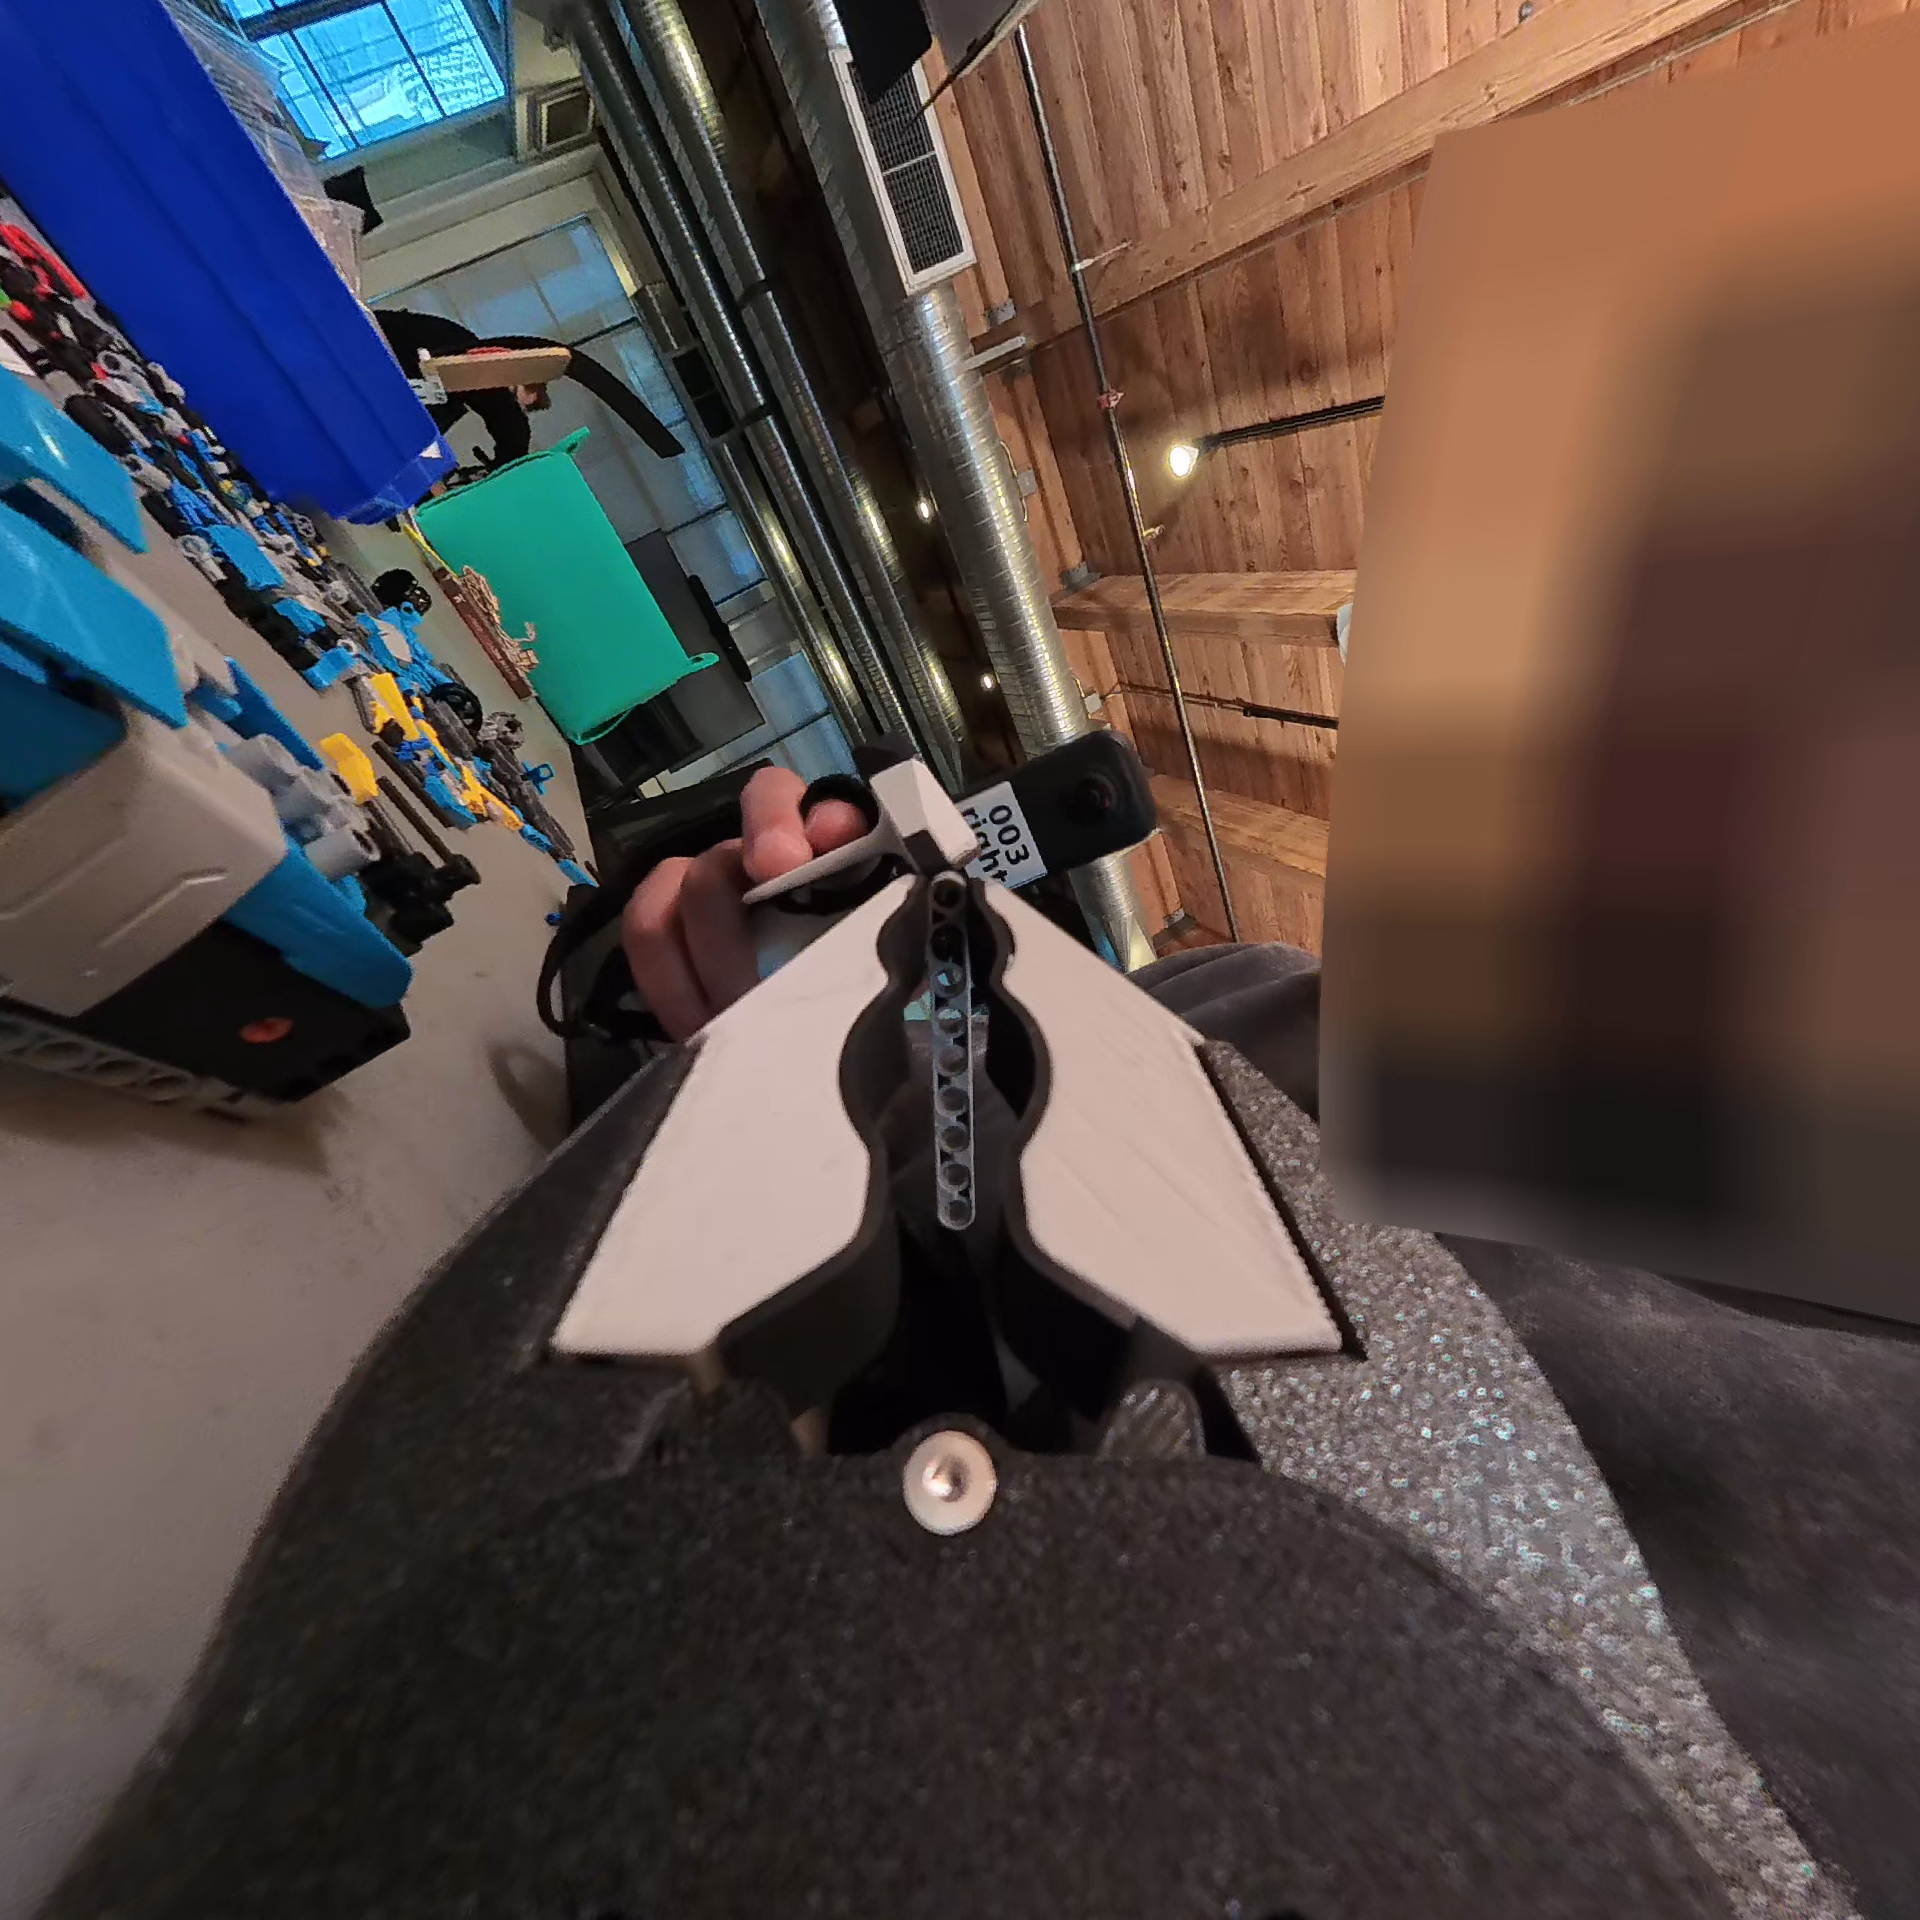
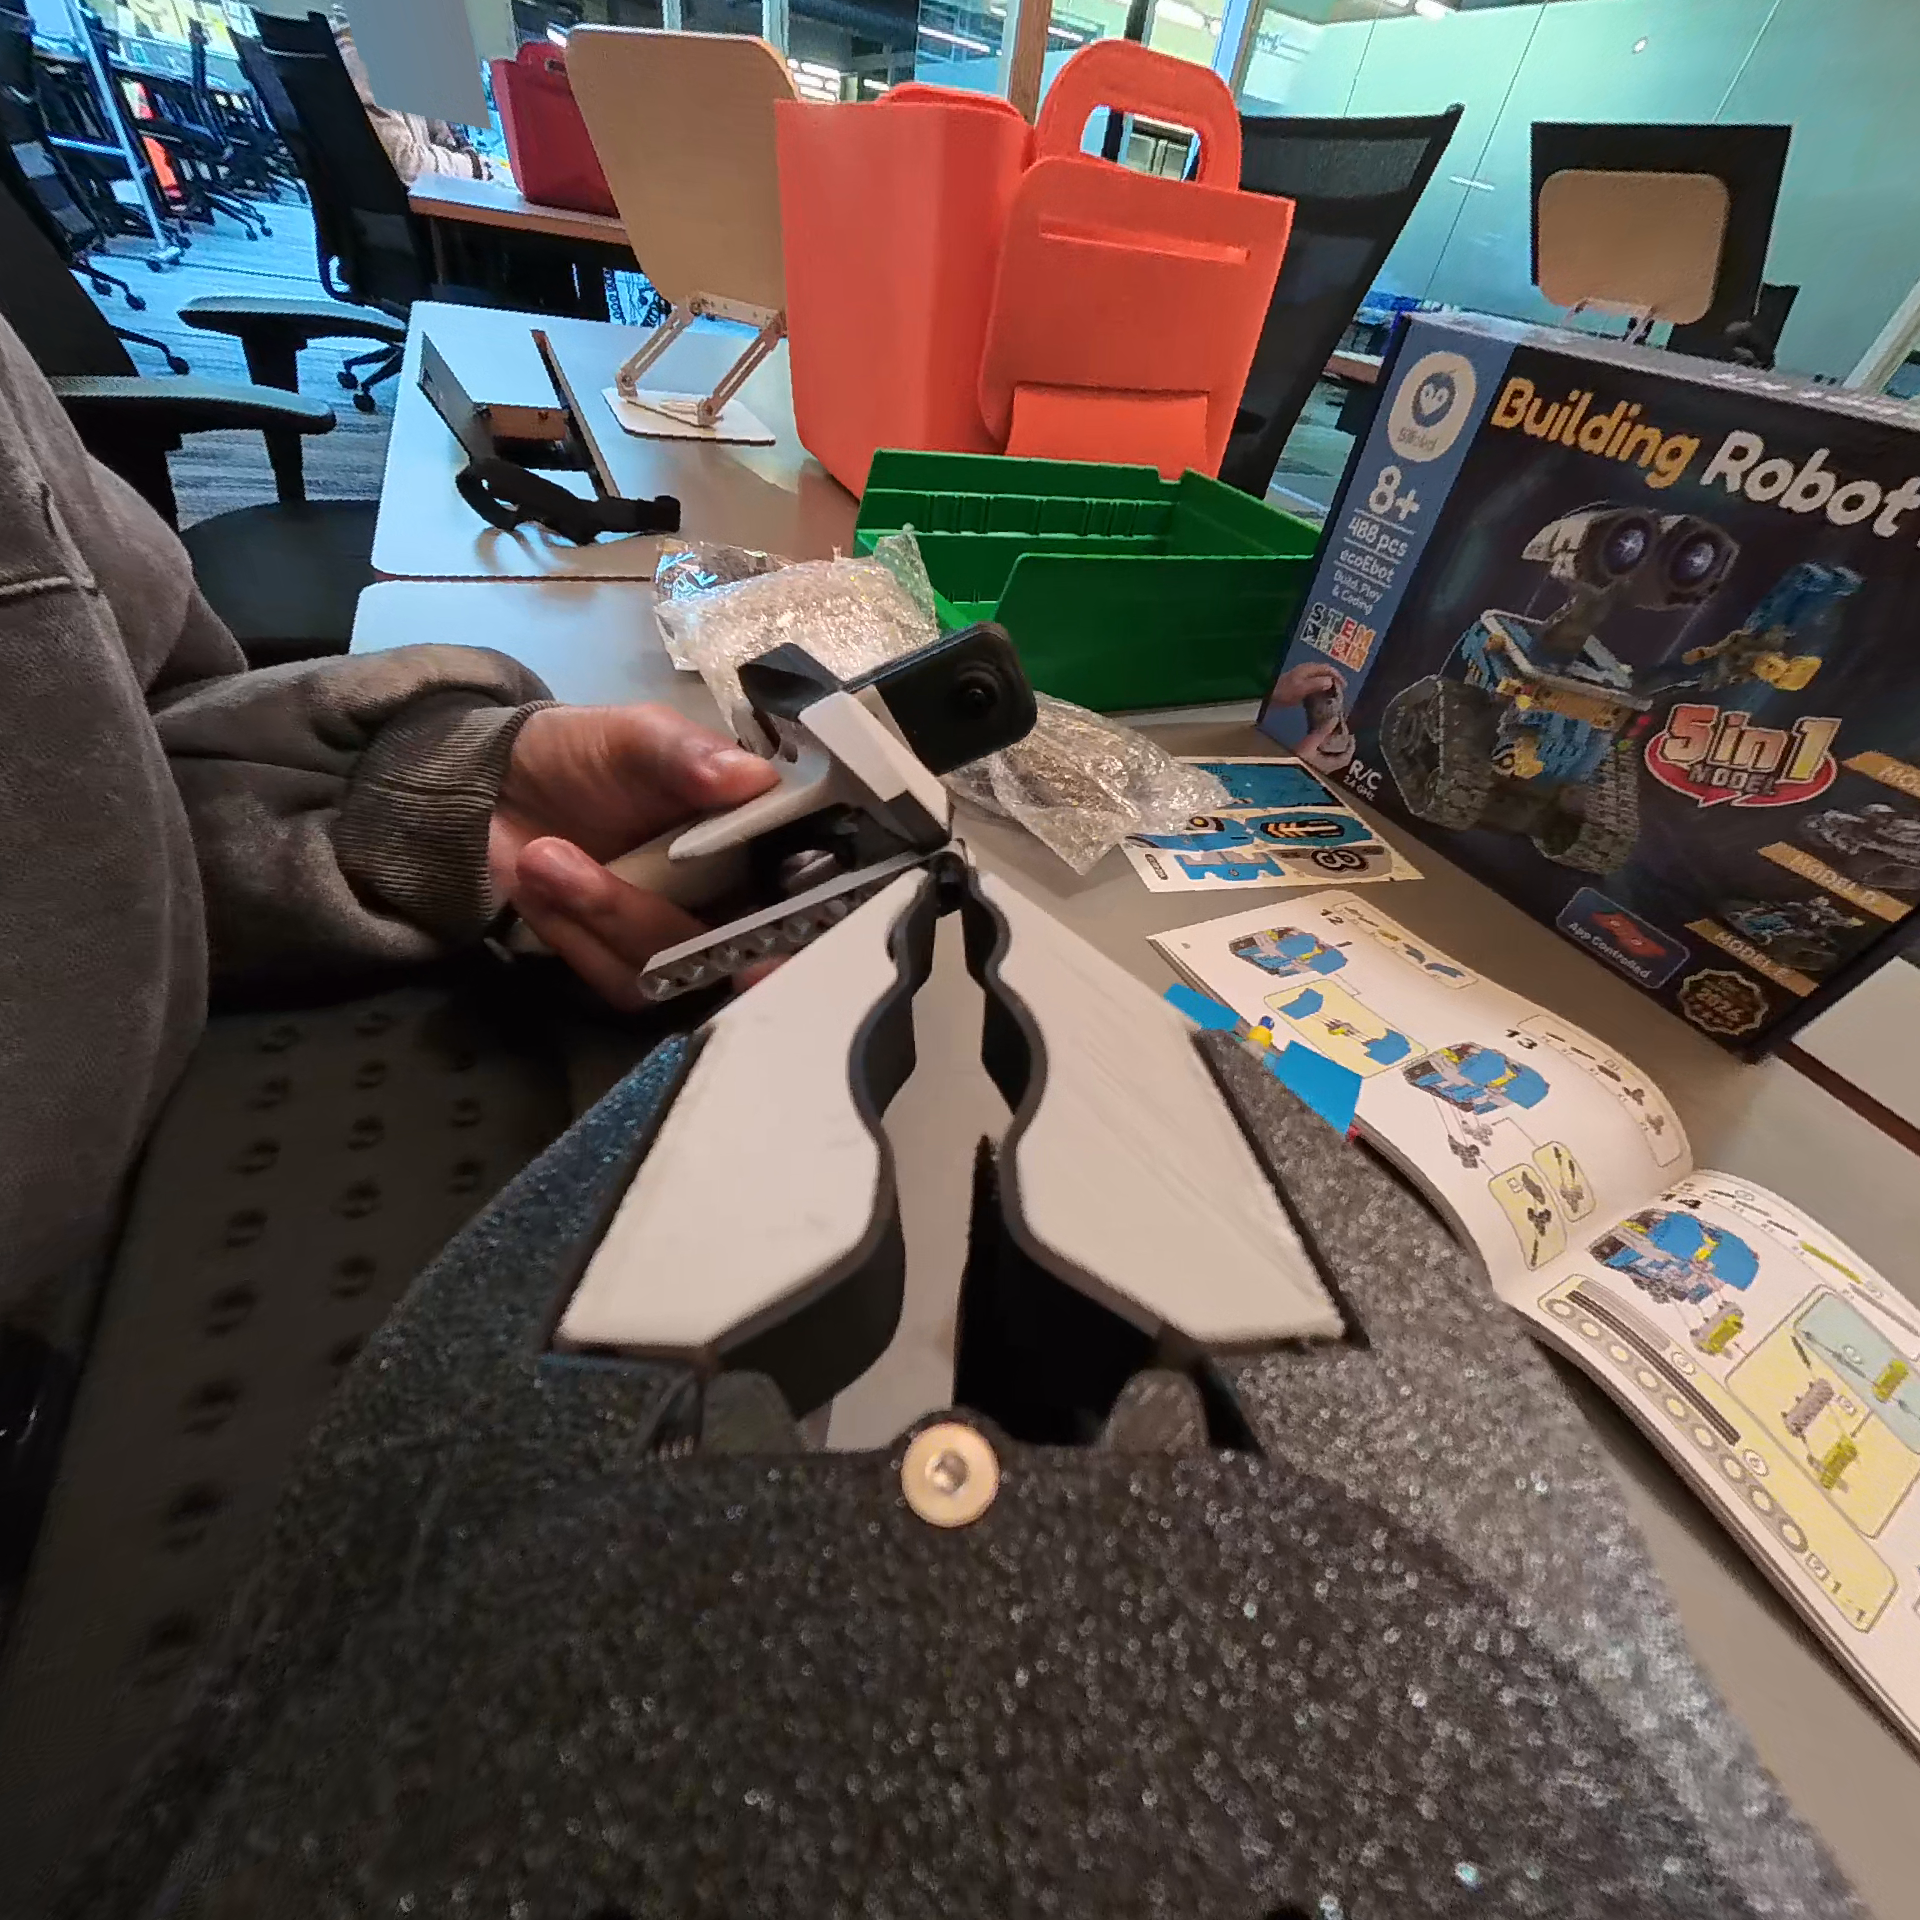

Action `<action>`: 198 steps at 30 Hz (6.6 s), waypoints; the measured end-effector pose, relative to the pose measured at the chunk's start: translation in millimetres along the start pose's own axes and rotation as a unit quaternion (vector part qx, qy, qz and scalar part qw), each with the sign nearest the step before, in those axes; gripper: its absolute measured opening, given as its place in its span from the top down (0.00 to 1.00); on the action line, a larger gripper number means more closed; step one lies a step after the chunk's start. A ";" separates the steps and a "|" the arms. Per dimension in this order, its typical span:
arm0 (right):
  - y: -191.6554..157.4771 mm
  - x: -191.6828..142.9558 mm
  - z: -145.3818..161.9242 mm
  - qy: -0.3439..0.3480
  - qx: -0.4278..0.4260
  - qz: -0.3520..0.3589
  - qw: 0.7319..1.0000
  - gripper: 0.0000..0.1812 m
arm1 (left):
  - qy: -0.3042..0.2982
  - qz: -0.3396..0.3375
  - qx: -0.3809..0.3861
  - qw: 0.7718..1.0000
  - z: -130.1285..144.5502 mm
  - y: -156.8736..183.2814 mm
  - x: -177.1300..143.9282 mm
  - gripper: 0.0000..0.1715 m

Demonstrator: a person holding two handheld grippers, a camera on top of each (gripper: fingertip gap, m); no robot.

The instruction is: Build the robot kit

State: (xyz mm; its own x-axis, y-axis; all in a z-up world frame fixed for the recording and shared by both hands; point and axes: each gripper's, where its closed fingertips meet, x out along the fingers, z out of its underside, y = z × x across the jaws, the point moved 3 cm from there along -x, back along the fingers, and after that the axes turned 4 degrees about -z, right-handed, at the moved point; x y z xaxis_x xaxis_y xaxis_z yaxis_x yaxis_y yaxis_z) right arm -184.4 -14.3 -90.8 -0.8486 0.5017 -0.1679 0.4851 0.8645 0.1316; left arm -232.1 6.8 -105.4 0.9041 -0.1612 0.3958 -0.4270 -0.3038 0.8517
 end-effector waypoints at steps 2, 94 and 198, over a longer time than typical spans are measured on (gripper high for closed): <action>-1.6 -0.2 -0.6 0.004 0.005 -0.011 1.000 0.98 | -0.003 0.003 0.001 1.000 1.7 1.0 0.7 0.97; 38.3 14.8 23.5 -0.084 0.128 -0.165 0.974 0.98 | -0.221 -0.145 0.457 0.849 -24.0 -19.7 2.5 0.96; 119.2 -149.6 134.7 -0.344 0.187 0.099 0.915 0.87 | -0.052 -0.179 0.312 0.931 -84.0 -24.4 -22.5 0.96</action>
State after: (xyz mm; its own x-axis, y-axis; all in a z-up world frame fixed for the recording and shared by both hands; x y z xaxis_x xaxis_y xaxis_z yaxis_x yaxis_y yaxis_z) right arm 28.8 17.8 -181.6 -0.4645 0.4389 -0.7692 0.7627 0.6396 -0.0956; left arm -240.6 96.7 -106.3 0.9978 -0.0242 0.0611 -0.0536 -0.8373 0.5440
